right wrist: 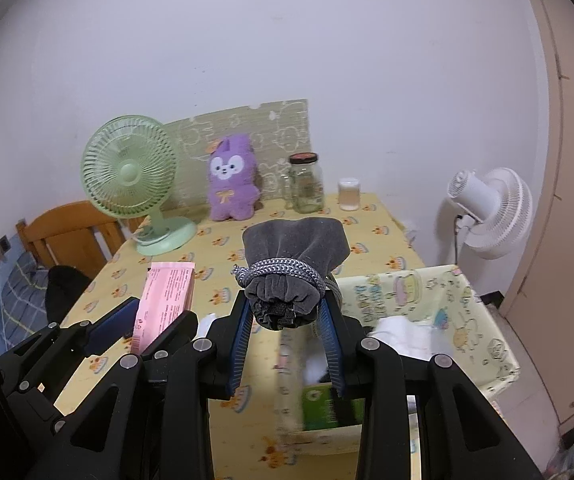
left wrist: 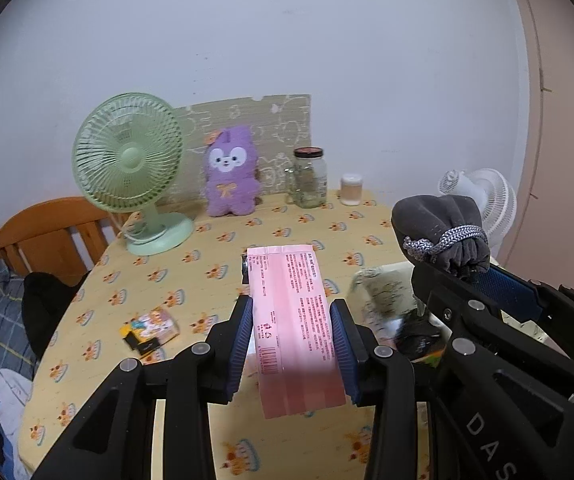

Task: Organize soft objects
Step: 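Carry the pink packet with the left tool while the right tool carries the pouch to the box, then open the left tool over the box while the right tool releases the grey pouch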

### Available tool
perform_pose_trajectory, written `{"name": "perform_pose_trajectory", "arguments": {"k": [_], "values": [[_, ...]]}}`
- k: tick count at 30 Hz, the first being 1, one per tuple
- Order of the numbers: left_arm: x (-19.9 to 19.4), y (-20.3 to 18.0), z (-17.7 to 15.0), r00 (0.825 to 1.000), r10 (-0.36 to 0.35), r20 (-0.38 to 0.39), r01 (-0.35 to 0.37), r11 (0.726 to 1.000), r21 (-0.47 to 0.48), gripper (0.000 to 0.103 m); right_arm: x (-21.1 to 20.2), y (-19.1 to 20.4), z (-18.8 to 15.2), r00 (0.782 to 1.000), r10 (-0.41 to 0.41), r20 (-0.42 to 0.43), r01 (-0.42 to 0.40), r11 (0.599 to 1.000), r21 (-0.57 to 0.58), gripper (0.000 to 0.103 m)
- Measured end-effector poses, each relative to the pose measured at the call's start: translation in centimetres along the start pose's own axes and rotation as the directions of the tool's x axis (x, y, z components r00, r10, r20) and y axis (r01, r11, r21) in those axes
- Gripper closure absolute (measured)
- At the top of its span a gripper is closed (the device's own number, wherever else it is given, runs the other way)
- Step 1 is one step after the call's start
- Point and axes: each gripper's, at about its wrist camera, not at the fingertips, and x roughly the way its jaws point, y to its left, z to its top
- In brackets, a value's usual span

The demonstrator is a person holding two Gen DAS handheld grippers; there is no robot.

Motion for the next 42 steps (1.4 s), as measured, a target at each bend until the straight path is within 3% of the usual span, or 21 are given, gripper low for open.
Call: {"name": "perform_pose_trajectory", "arguments": {"k": [16,31,42], "values": [[2.1,-5.1,0.8,0.996,-0.085,-0.016,0.086,0.996,0.026,0.063,0.1,-5.3,0.3,0.997,-0.077,0.02,0.077,0.997,0.022,0.066],[6.2,-10.2,0.6,0.982,-0.163,-0.099,0.173,0.98,0.097,0.062,2.5,-10.5,-0.7,0.986,-0.166,-0.027,0.167,0.983,0.078,0.066],[8.5,-11.2,-0.5,0.973,-0.136,-0.188,0.165,0.976,0.143,0.058,4.9,-11.7,-2.0,0.981,-0.165,-0.101,0.174,0.981,0.09,0.066]]}}
